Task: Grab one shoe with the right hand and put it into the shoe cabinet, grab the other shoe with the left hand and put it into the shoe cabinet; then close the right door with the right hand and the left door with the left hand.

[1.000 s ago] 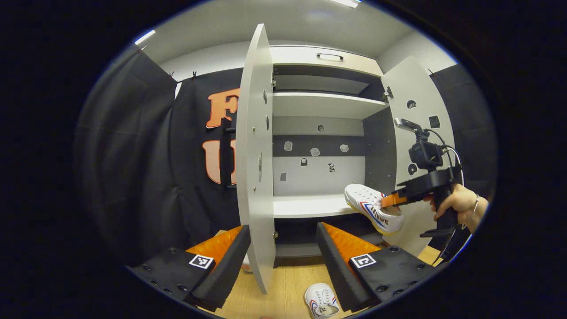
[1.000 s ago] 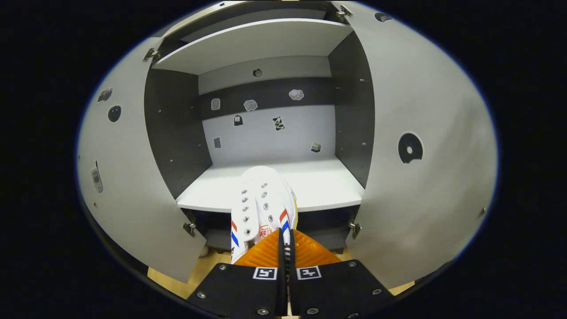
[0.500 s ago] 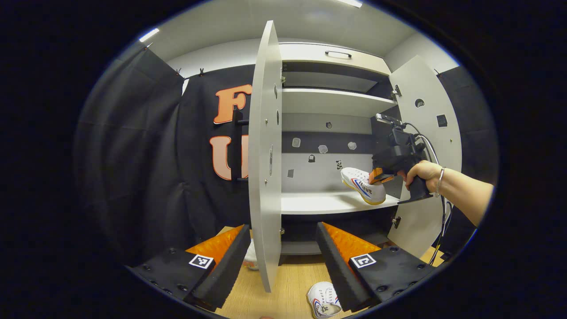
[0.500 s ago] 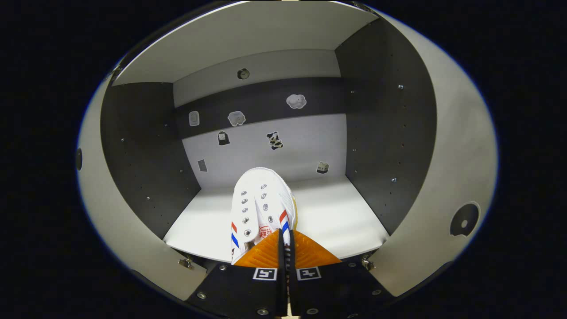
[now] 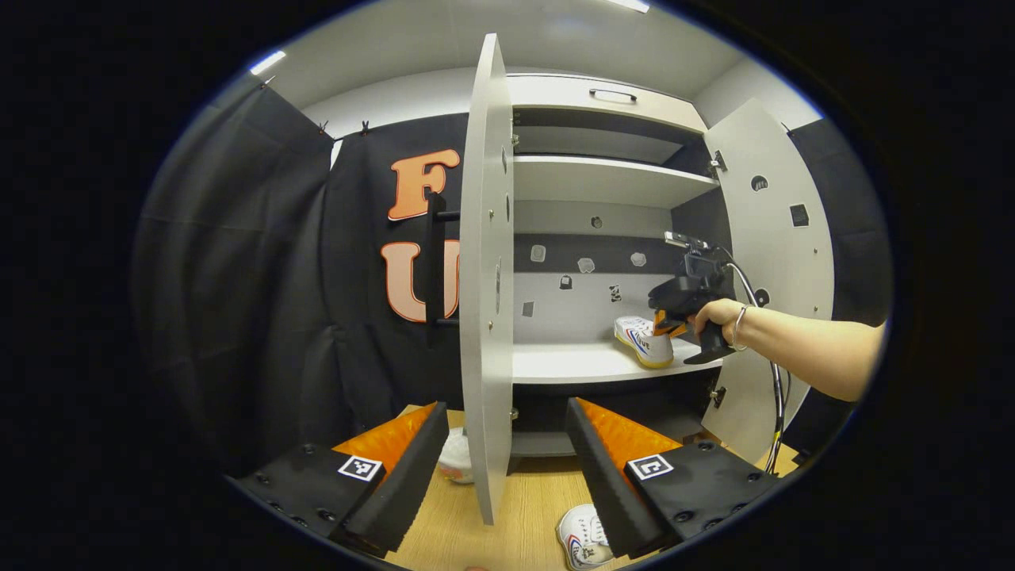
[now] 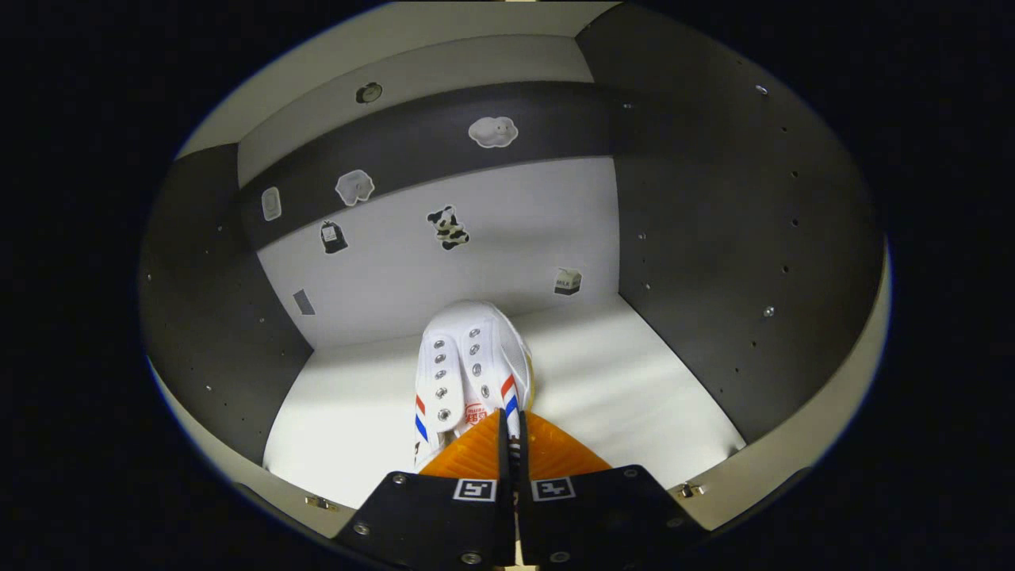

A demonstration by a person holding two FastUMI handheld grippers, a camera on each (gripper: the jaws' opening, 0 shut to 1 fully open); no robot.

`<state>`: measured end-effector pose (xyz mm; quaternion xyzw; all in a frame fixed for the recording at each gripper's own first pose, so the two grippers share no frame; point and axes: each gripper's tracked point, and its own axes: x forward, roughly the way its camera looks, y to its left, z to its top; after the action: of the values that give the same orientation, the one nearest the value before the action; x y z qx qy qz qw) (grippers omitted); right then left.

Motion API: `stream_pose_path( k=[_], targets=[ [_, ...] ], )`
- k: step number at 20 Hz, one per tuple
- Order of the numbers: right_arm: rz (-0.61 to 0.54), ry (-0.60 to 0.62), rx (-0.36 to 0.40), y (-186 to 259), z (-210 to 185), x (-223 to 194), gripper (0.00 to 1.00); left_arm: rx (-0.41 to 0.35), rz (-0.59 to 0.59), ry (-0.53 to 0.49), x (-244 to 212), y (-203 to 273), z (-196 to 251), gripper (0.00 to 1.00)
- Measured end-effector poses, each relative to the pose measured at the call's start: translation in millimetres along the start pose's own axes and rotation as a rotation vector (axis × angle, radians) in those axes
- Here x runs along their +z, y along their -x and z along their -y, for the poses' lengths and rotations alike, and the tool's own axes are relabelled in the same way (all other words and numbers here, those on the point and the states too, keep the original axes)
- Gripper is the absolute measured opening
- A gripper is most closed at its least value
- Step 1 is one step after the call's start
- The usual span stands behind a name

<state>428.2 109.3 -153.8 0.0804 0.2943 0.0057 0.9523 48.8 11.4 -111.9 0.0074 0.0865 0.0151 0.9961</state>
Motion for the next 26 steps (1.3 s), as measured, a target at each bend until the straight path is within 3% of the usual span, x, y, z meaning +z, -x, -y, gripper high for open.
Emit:
stream_pose_path(
  k=[2, 6, 12, 14, 19, 26],
  targets=[
    [-0.012, -0.015, 0.007, -2, -1, -1, 0.02, 0.001, -0.004, -0.005, 0, -1, 0, 0.96],
    [0.072, 0.008, 0.032, 15, -6, 17, 0.18, 0.006, 0.001, -0.007, 4, 0, 2, 0.96],
    [0.208, 0.050, 0.081, 96, -5, 26, 0.29, -0.004, 0.005, 0.005, 5, 3, 10, 0.96],
    [0.246, 0.064, 0.089, 124, 0, 19, 0.37, -0.001, 0.005, 0.008, 4, 8, 11, 0.94],
    [0.325, 0.079, 0.110, 187, 16, -3, 0.70, -0.002, -0.002, 0.012, -1, 17, 16, 0.94],
    [0.426, 0.149, 0.103, 267, 36, -32, 0.86, -0.025, -0.067, 0.014, -39, 22, 30, 0.97]
  ],
)
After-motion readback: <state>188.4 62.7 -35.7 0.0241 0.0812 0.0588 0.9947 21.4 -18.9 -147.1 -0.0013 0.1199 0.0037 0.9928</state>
